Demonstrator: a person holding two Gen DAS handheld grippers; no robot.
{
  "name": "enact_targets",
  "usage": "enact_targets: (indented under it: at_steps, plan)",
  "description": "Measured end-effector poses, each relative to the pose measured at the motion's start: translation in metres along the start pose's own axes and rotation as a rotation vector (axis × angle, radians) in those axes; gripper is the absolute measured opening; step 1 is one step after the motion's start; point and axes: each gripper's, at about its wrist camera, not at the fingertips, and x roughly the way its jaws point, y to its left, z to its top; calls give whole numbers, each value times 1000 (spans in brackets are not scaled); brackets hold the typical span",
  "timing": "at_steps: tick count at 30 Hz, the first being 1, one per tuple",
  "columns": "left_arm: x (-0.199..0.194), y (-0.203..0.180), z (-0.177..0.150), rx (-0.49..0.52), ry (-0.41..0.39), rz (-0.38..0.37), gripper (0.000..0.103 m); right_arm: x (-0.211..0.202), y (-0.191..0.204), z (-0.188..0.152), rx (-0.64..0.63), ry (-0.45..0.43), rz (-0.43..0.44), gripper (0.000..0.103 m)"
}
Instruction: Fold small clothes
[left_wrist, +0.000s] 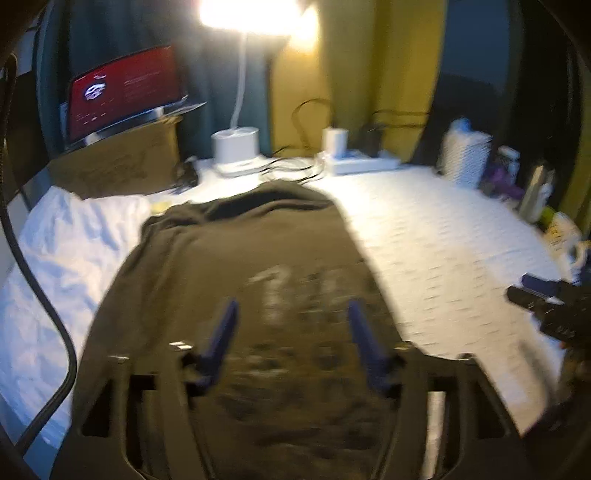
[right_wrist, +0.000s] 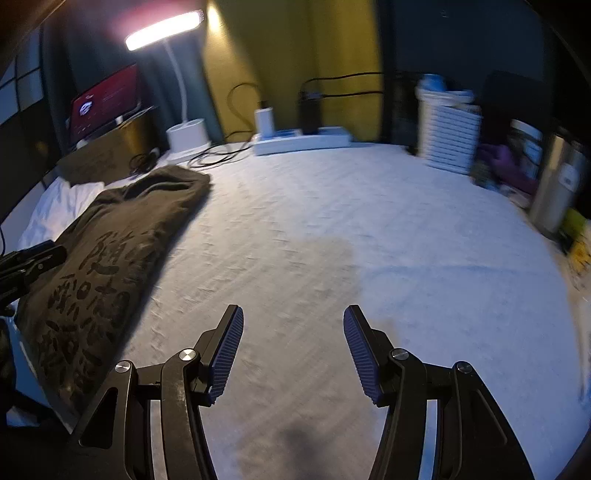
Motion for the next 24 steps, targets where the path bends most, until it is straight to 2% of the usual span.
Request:
enact_targets:
  at_steps: [1, 7, 9, 11, 14, 16, 20, 24]
  plan:
    - [-5, -7, 1, 7, -18, -20, 76, -7, -4, -2, 7, -7, -9, 59]
    - [-26, -37, 7, 50, -74, -74, 77, -49, -24, -13, 25, -57, -62, 60]
    - [-34, -44, 10, 70, -100, -76, 77, -64, -30, -18, 31, -80, -72, 66]
    - [-43, -52, 12, 100, -132, -55, 77, -76, -35, -21, 32, -103, -78, 82]
    - [-58, -58, 17, 122, -181, -27, 80, -93, -41, -23, 35, -137, -98, 82]
    - [-68, -60, 21, 126, -215, -20, 89, -103, -43, -22, 41, -147, -109, 82]
    - [-91, -59, 32, 111, -263, -27, 92, -123, -47, -14, 67, -155, -140, 83]
    - [-116, -59, 41, 113, -322, -38, 95, -148, -48, -6, 80, -203, -138, 83]
